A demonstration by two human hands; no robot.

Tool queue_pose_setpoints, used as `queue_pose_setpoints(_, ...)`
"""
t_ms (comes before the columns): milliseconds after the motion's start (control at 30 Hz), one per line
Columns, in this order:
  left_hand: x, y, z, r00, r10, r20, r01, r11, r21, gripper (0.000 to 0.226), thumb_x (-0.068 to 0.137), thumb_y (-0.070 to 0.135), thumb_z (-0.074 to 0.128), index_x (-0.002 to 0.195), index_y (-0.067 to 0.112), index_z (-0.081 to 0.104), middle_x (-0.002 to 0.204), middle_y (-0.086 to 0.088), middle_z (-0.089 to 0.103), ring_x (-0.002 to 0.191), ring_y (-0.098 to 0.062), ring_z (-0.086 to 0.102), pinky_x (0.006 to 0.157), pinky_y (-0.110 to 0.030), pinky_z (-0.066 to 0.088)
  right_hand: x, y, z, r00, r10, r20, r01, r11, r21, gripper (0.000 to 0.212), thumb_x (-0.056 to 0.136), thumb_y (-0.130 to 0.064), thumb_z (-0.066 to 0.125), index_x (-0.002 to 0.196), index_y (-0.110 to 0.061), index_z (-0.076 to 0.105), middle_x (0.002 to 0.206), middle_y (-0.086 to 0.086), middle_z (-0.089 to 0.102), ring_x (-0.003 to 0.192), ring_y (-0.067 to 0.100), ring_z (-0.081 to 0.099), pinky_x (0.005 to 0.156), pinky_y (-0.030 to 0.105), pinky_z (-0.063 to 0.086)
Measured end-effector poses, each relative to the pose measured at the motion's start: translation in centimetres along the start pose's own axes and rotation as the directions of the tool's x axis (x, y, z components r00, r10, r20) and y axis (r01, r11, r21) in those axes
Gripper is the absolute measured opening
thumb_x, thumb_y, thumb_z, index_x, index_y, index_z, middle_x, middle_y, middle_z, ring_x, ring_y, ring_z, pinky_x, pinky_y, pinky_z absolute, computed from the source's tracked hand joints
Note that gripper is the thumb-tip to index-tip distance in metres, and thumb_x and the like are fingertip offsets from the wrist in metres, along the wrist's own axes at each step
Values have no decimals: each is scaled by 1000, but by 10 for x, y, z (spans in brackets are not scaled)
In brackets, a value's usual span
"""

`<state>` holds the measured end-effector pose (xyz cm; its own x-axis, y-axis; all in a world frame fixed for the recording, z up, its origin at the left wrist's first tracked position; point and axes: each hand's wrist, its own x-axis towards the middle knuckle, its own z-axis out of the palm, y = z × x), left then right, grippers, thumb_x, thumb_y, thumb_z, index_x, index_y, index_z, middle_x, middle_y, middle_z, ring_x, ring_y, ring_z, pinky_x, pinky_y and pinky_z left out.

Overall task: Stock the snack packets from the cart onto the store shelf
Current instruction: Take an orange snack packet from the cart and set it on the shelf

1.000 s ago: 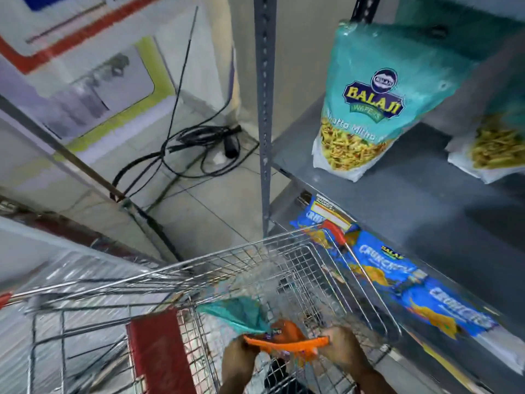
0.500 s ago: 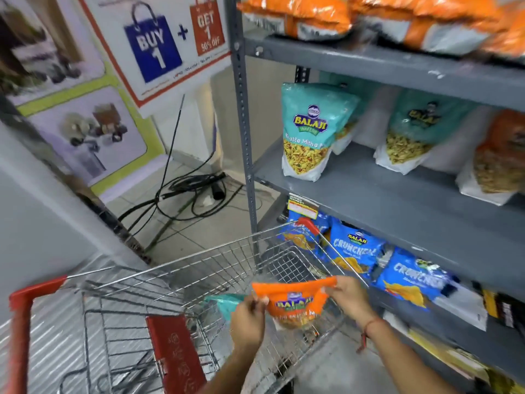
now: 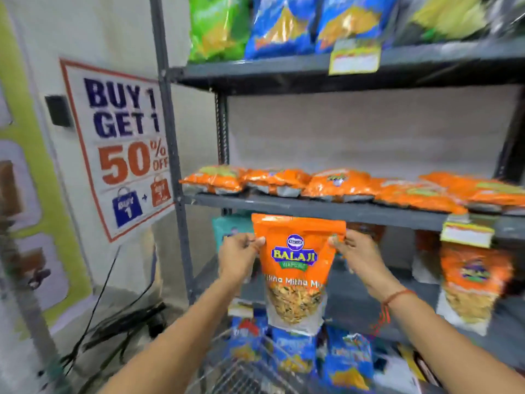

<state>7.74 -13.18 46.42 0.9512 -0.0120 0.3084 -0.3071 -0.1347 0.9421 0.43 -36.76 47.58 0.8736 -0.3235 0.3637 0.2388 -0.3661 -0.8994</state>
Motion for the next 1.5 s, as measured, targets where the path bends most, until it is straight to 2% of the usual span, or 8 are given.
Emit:
queue_pose_setpoints(67,12,43,17,999,-1,32,2,1000,-27,21,77,25,73,57,20,68,60,0,72,59,-13,61,66,-32,56,11,-32,-32,997,-57,-59,58,998,16,7,85,-17,64,83,-13,70,83,6,73,65,2,63,54,11,46)
queue_pose_setpoints(167,22,94,43,996,40,78,-32,994,-103,17,75,28,73,66,15,71,77,-10,77,71,-21,70,83,-48,59,22,-70,-76,983,-128,-131,128,992,-8,6,85,-19,65,85,-16,70,88,9,75,79,17,68,68,28,52)
queue_pose_setpoints(367,24,149,83,991,115,71,-101,978,-185,16,79,30,71,72,16,70,82,-5,77,79,-21,73,83,-46,60,34,-104,-133,956,-201,-216,181,978,-106,16,85,-26,64,91,-12,70,91,12,75,90,32,69,85,50,54)
queue_pose_setpoints(633,23,144,102,988,110,107,-90,980,-176,15,78,27,73,66,19,69,80,-3,76,81,-22,72,84,-47,59,23,-97,-142,940,-224,-259,194,972,-136,16,85,-21,65,92,-7,71,91,15,75,89,31,70,83,47,55)
queue_pose_setpoints(867,24,76,128,982,-83,168,107,985,-136,12,69,30,78,61,21,73,80,-5,78,83,-25,73,87,-46,58,25,-22,-137,966,-74,-248,76,997,-3,6,83,-15,68,85,-13,73,81,5,76,80,21,70,65,25,54)
queue_pose_setpoints(967,22,33,151,972,-147,185,159,986,-51,15,67,34,77,63,20,74,76,-5,78,76,-23,73,82,-47,59,28,25,-137,968,18,-252,-9,999,34,5,82,-14,68,80,-14,72,58,-11,72,61,7,66,47,11,45)
queue_pose_setpoints(1200,22,-40,223,980,-172,96,152,970,189,21,79,33,69,61,22,68,56,9,60,56,-5,52,55,-23,41,52,133,-141,958,166,-233,-171,985,-1,13,84,-23,67,87,-13,74,83,4,77,81,15,72,65,25,54)
queue_pose_setpoints(1500,62,-82,313,968,-229,99,212,965,153,19,79,33,70,78,14,75,73,-1,66,73,-18,59,70,-27,40,112,208,-171,924,263,-276,-266,964,26,10,85,-19,65,77,-23,70,74,-6,74,78,11,69,66,28,52)
